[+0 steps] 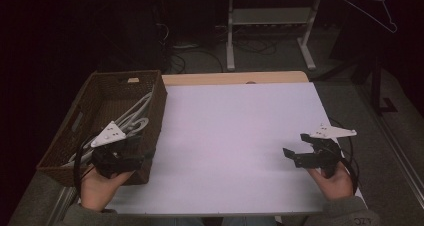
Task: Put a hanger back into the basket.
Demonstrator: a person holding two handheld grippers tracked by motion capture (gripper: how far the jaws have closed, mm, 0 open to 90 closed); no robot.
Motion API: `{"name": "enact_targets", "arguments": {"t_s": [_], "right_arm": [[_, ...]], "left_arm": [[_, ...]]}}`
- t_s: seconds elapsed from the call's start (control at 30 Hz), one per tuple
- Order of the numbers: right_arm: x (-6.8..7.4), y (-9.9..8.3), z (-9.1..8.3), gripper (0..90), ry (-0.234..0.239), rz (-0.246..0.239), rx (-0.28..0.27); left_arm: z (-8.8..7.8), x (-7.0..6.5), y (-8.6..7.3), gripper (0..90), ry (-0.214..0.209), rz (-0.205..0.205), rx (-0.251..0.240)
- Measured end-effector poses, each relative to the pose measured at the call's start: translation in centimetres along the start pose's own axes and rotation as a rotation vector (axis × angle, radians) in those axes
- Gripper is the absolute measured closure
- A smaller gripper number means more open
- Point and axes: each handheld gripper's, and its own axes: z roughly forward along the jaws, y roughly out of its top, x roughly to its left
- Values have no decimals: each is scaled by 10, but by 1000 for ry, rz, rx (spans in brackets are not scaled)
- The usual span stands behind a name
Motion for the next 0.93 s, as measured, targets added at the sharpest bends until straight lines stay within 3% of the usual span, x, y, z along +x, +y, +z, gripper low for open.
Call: {"name": "enact_targets", "arguments": {"t_s": [0.17,0.3,0.67,0.73,0.93], "right_arm": [[1,0,-1,158,1,-4,-4],[3,0,-1,157,4,-9,-7],[7,-1,-1,156,11,-22,-4],[8,-1,-1,156,13,-27,-4],[11,0,1,155,19,-42,-8]], "left_arm": [[10,-11,-3,296,9,23,-8],[17,-14,-7,290,9,17,-10],[24,-22,-15,271,13,27,-16],[24,-23,-16,270,13,50,-2],[25,-27,-17,259,15,45,-17]]}}
